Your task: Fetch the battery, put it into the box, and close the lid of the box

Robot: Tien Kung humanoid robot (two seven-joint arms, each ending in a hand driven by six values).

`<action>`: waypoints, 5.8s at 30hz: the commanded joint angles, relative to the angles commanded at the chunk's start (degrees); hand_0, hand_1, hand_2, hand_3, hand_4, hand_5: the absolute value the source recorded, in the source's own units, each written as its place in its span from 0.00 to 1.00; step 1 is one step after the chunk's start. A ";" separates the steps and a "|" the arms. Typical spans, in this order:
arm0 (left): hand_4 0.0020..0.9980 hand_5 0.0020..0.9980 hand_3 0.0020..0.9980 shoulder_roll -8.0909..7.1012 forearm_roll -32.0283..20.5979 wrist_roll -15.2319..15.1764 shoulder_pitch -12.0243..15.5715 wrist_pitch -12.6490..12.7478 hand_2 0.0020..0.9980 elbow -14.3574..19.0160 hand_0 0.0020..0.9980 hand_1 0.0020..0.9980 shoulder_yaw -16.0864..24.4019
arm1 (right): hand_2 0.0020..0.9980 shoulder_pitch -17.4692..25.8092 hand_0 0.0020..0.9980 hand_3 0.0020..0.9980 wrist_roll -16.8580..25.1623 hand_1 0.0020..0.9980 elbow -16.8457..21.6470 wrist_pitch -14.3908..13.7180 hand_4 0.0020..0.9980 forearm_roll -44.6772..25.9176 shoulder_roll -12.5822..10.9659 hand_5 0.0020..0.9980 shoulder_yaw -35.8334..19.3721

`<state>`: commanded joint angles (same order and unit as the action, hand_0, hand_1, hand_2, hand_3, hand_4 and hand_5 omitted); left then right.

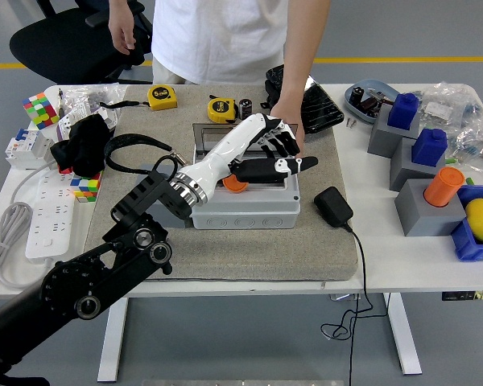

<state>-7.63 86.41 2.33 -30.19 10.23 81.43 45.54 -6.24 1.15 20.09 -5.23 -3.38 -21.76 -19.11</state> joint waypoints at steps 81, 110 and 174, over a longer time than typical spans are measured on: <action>0.91 0.54 0.57 -7.93 1.30 -3.62 7.41 -2.17 0.59 -6.41 0.42 0.60 4.63 | 0.66 0.29 0.58 0.57 1.03 0.62 0.33 -0.20 0.97 1.06 0.17 0.47 -1.36; 0.90 0.54 0.56 -8.34 2.24 -3.39 8.14 -2.29 0.58 -3.10 0.39 0.59 12.92 | 0.66 0.51 0.58 0.56 1.12 0.62 0.31 -0.13 0.97 1.03 0.38 0.47 -1.59; 0.93 0.59 0.71 -2.71 3.69 5.86 -2.13 -6.02 0.67 -5.97 0.58 0.68 -1.83 | 0.66 0.84 0.58 0.57 1.34 0.62 0.52 -0.16 0.97 1.92 0.51 0.46 -2.32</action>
<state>-10.34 90.10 8.19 -32.32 4.21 75.46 43.72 -5.40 2.49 20.61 -5.39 -1.46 -21.25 -21.44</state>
